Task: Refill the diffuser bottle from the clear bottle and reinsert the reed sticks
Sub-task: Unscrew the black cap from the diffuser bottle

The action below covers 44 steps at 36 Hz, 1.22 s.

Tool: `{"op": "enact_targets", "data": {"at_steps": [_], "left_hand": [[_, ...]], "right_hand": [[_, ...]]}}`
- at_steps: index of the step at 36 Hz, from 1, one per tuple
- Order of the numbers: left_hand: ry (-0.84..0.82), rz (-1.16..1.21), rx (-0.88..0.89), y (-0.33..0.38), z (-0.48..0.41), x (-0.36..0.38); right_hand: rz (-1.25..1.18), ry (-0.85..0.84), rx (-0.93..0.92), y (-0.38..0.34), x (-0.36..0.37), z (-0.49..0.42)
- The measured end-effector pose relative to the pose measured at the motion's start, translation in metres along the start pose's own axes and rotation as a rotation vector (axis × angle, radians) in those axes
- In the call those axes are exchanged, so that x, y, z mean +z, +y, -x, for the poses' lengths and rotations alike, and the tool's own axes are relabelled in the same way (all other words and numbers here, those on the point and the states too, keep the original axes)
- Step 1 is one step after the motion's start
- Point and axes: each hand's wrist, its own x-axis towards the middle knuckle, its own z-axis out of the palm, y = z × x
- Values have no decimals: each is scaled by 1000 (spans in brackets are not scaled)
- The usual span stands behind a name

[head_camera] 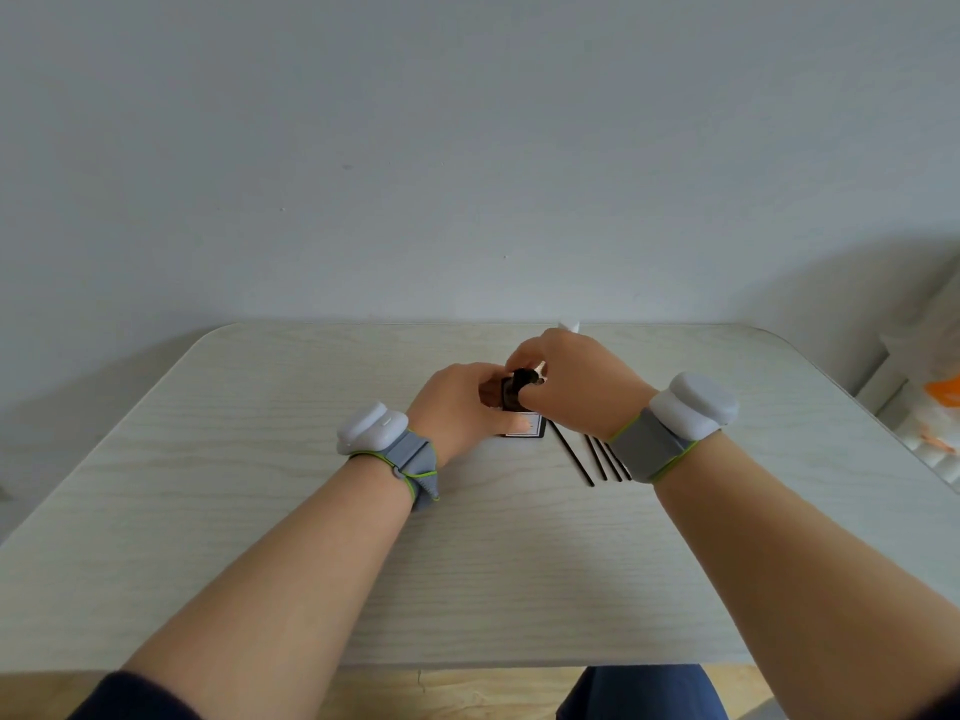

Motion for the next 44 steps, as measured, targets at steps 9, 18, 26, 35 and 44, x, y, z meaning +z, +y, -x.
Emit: {"op": "enact_targets", "data": {"at_steps": [9,18,26,35,44], "left_hand": [[-5,-54,10,1,-1,0],[6,-30,-7,-2,-2,1],[-1,-39,8,-1,-1,0],[-5,-32,-3,-3,-2,0],[-11,10,-5,-4,-2,0]], "right_hand": [[37,98,76,5,0,0],[13,59,56,4,2,0],[-8,46,-2,4,1,1],[-154,172,44,13,-7,3],[-108,247,255,59,-13,7]]}}
